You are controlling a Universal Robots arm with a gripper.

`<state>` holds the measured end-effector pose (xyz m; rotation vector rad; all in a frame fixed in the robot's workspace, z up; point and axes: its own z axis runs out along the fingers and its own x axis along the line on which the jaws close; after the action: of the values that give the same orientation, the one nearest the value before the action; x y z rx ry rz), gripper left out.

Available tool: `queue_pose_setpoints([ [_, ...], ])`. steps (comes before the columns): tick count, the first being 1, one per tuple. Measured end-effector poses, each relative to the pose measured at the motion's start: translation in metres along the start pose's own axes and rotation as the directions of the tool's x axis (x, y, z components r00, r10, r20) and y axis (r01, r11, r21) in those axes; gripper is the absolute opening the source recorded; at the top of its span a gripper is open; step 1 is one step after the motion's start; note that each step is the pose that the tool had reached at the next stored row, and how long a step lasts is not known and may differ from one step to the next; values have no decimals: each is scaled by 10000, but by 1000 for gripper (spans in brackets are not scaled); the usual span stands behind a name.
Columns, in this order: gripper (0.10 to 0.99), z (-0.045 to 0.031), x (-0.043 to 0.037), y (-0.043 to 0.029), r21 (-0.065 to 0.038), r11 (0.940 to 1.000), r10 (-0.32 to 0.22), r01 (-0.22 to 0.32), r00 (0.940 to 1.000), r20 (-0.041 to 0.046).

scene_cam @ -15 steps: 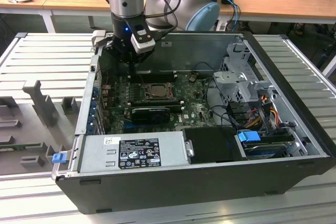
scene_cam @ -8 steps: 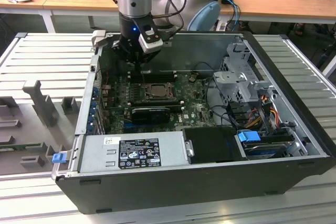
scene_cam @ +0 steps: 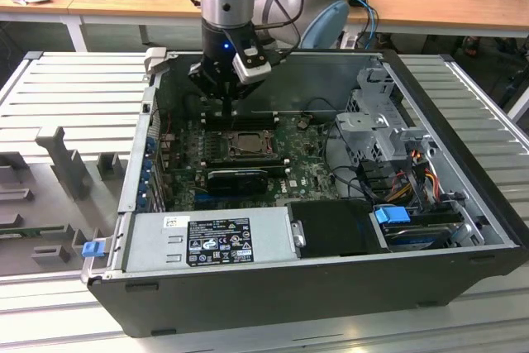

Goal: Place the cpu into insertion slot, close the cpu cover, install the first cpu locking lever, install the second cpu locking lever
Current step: 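Install the first cpu locking lever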

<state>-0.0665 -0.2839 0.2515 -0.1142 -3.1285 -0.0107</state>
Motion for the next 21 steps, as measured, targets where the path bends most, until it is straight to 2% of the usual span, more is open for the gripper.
queue_pose_setpoints([
  [3, 106, 0, -96, 8, 3, 10000, 0, 0, 10000, -48],
  [7, 106, 7, -123, 10, -17, 10000, 1, -1, 10000, -54],
  [8, 106, 13, -123, 1, -21, 10000, -1, 1, 10000, -18],
  [9, 106, 16, -124, -2, -29, 10000, -18, 19, 9999, 106],
  [11, 106, 25, -124, -1, -47, 9999, -100, 101, 9997, 244],
  [13, 106, 60, -124, 0, -105, 9995, -308, 311, 9992, 246],
  [14, 106, 73, -136, 4, -147, 9993, -345, 349, 9991, 241],
  [15, 106, 74, -143, 4, -259, 9991, -344, 350, 9991, 237],
  [17, 106, 81, -161, 7, -604, 9975, -346, 359, 9991, 226],
  [21, 106, 154, -214, 20, -615, 9974, -356, 369, 9991, 225],
])
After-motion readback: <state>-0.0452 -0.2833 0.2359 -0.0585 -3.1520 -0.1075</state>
